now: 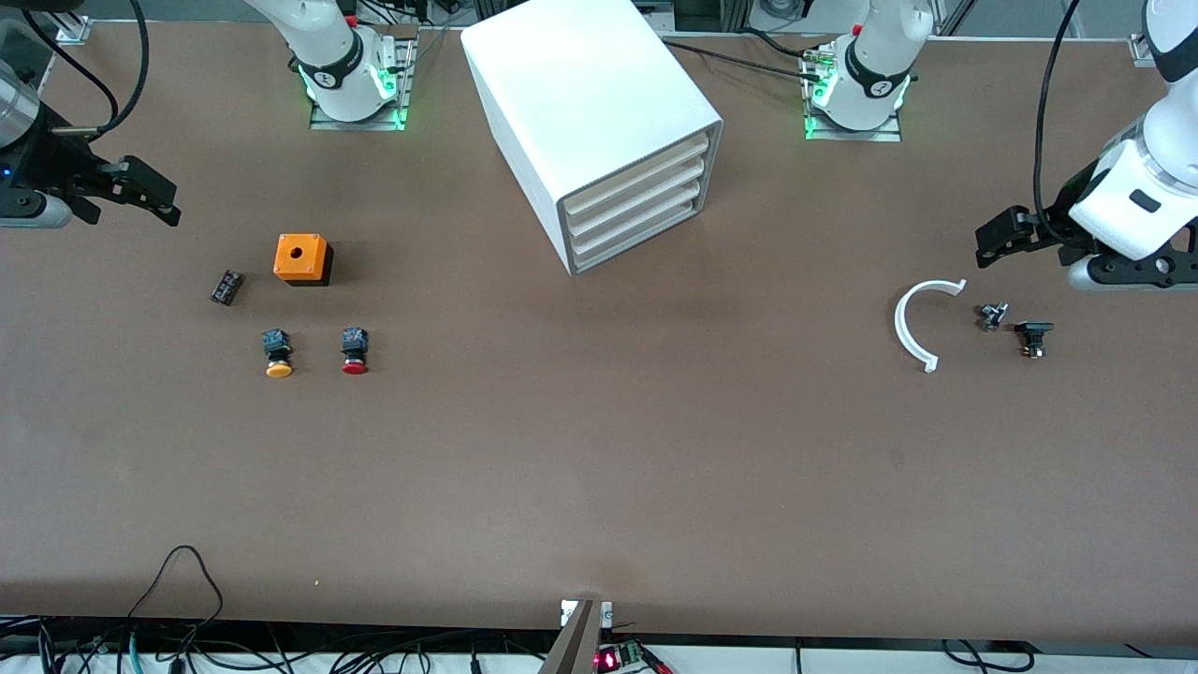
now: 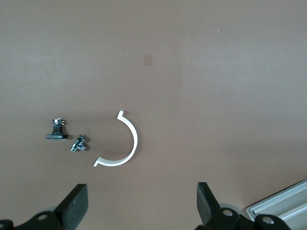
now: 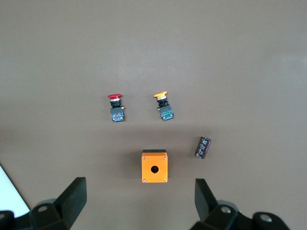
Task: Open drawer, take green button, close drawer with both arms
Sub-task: 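Reach the left gripper to the white cabinet's drawer handle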
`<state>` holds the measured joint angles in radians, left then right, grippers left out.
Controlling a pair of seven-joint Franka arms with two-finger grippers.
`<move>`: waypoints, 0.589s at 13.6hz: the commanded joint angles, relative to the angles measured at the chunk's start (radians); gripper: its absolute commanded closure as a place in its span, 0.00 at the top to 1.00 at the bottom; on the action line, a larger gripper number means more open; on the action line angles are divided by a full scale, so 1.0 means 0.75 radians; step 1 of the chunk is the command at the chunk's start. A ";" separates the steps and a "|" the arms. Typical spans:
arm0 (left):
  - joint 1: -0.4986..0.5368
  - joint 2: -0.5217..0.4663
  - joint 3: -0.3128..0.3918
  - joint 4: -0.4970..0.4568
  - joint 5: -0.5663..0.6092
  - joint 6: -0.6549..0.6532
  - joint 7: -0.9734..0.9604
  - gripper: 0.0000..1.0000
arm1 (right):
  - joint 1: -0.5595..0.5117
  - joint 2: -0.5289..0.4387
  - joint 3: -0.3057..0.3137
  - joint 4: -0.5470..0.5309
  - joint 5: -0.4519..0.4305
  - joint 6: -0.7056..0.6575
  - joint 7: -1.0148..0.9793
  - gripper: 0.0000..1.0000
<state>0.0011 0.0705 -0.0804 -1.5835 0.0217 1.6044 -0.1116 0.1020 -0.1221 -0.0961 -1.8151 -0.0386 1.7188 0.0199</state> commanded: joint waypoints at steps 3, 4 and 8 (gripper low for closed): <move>-0.010 0.092 -0.120 0.044 -0.037 -0.053 0.026 1.00 | -0.009 0.013 -0.003 0.005 0.015 0.001 -0.008 1.00; -0.014 0.159 -0.138 0.017 -0.039 -0.051 0.028 1.00 | -0.007 0.020 -0.001 0.005 0.013 0.011 -0.004 1.00; -0.018 0.343 -0.191 -0.003 -0.118 -0.065 0.038 1.00 | 0.001 0.103 0.011 0.045 0.017 -0.001 -0.002 1.00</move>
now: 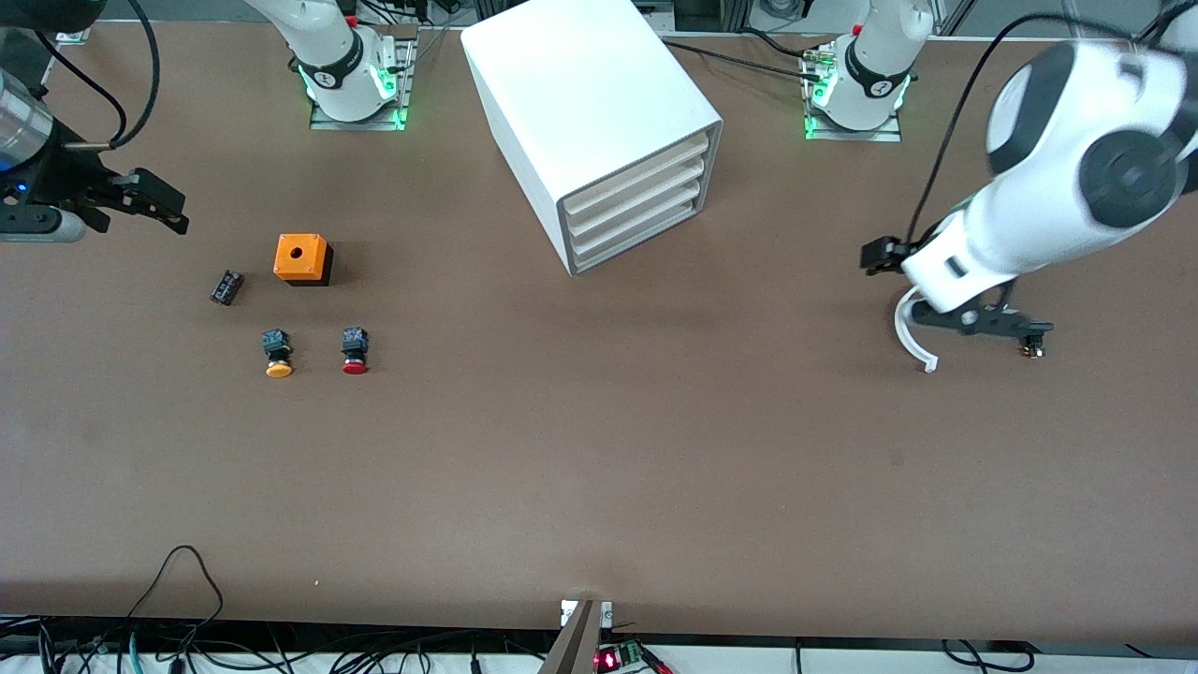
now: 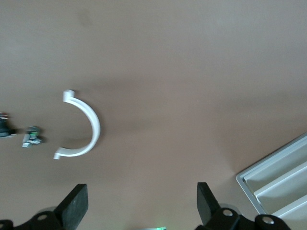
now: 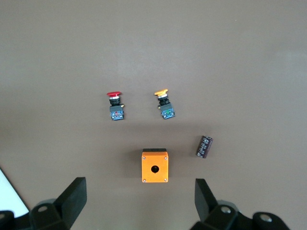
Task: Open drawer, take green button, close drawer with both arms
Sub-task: 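Reach the left gripper to the white cabinet's drawer handle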
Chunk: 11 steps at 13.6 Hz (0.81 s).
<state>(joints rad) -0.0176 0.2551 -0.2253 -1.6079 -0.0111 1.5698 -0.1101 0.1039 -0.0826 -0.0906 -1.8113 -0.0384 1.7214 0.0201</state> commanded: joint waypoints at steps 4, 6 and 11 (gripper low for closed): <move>0.050 0.302 -0.002 -0.075 -0.593 -0.007 0.061 1.00 | 0.001 0.065 0.008 0.047 0.016 -0.004 -0.004 1.00; 0.050 0.375 -0.004 -0.179 -0.813 0.076 0.171 1.00 | 0.001 0.075 0.006 0.047 0.016 0.008 -0.014 1.00; 0.034 0.511 -0.094 -0.320 -0.983 0.095 0.629 1.00 | 0.078 0.157 0.010 0.051 0.016 0.038 0.002 1.00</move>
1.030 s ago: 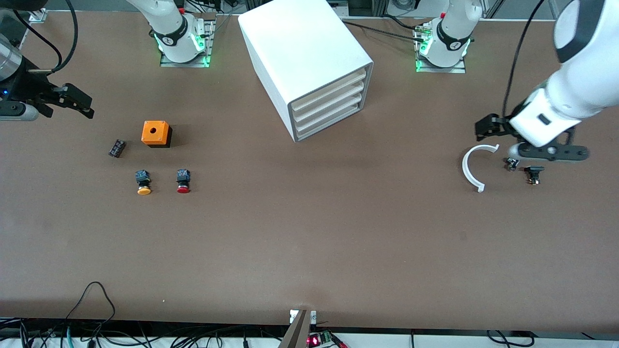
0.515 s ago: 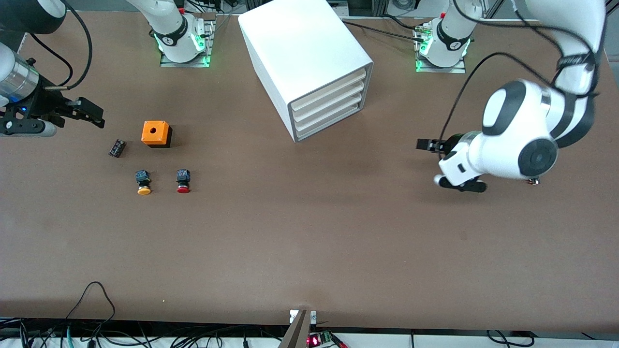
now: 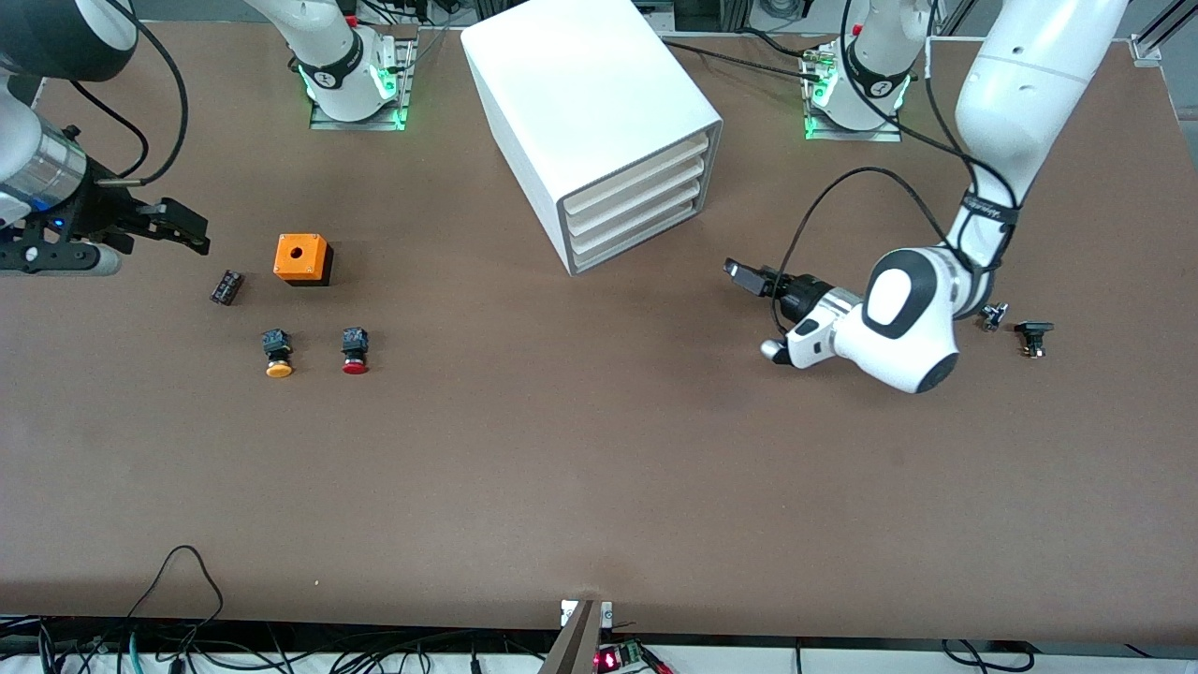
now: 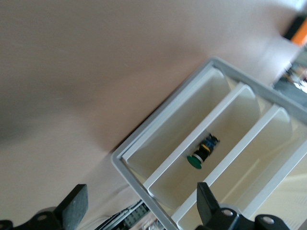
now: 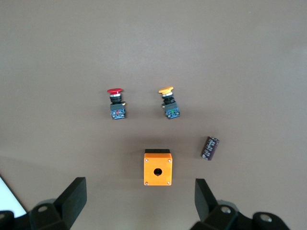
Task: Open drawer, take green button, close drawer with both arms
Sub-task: 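Reach the left gripper to the white cabinet's drawer handle, then pull the drawer open with the left gripper while the right gripper approaches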
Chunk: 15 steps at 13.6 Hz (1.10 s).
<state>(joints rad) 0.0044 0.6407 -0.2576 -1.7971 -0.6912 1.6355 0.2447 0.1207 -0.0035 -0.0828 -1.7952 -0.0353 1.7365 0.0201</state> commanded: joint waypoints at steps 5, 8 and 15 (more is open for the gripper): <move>0.000 0.064 -0.112 -0.226 -0.267 0.085 0.581 1.00 | 0.117 0.058 0.008 0.056 0.012 0.006 0.022 1.00; -0.010 0.086 -0.133 -0.279 -0.293 0.163 0.715 1.00 | 0.142 0.115 0.010 0.086 0.008 0.023 0.022 1.00; -0.053 0.158 -0.196 -0.328 -0.453 0.274 0.840 1.00 | 0.250 0.299 0.037 0.213 0.010 0.041 0.022 1.00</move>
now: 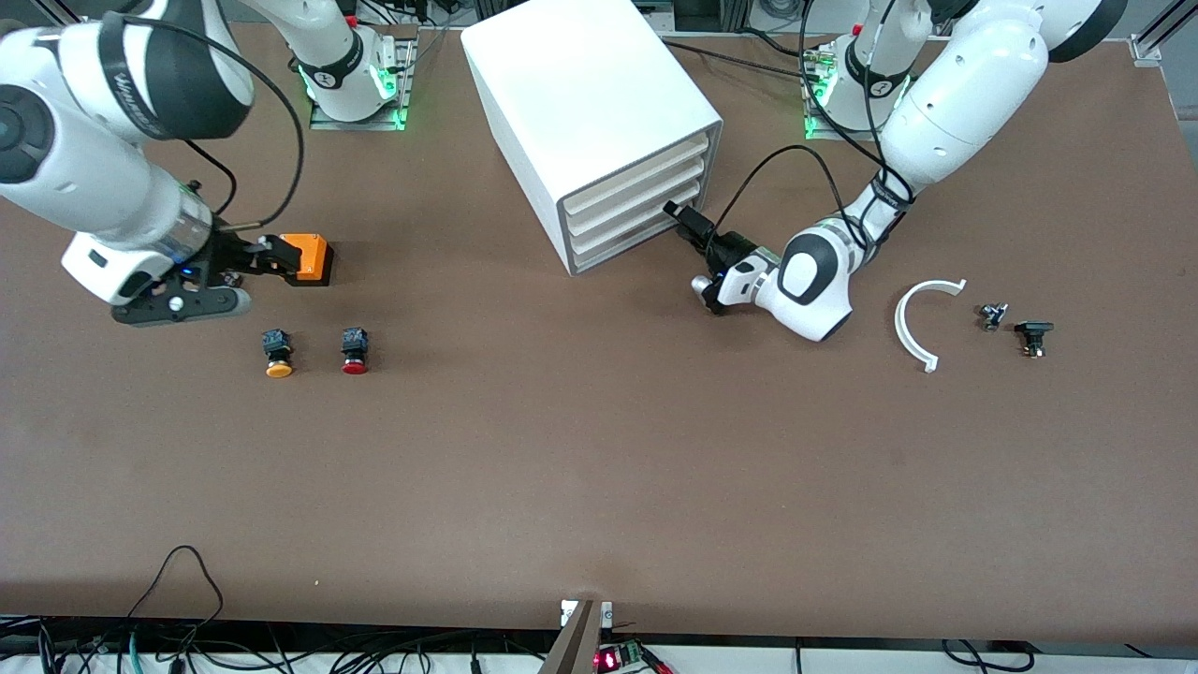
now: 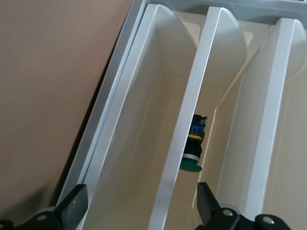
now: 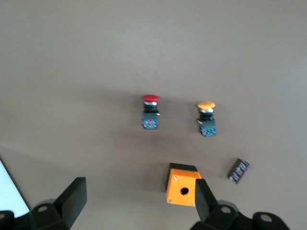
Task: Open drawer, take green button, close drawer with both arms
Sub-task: 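Pull the drawer open with the left gripper while the right gripper approaches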
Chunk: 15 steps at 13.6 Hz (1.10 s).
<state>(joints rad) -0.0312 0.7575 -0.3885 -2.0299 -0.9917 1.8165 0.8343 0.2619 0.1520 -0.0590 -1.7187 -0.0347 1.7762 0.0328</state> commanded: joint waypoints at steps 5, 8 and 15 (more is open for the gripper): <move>-0.010 0.007 -0.038 -0.036 -0.060 0.063 0.100 0.49 | 0.148 0.202 0.005 0.187 0.012 -0.006 -0.019 1.00; -0.010 0.005 -0.038 -0.036 -0.060 0.061 0.164 0.00 | 0.180 0.221 0.019 0.189 0.026 0.067 -0.019 1.00; 0.048 -0.016 -0.004 -0.012 -0.046 0.051 0.205 0.00 | 0.185 0.268 0.158 0.277 0.050 0.133 -0.023 1.00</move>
<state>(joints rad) -0.0209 0.7566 -0.4200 -2.0352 -1.0258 1.8230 0.9657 0.3995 0.3266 0.0288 -1.5731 -0.0118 1.8817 0.0289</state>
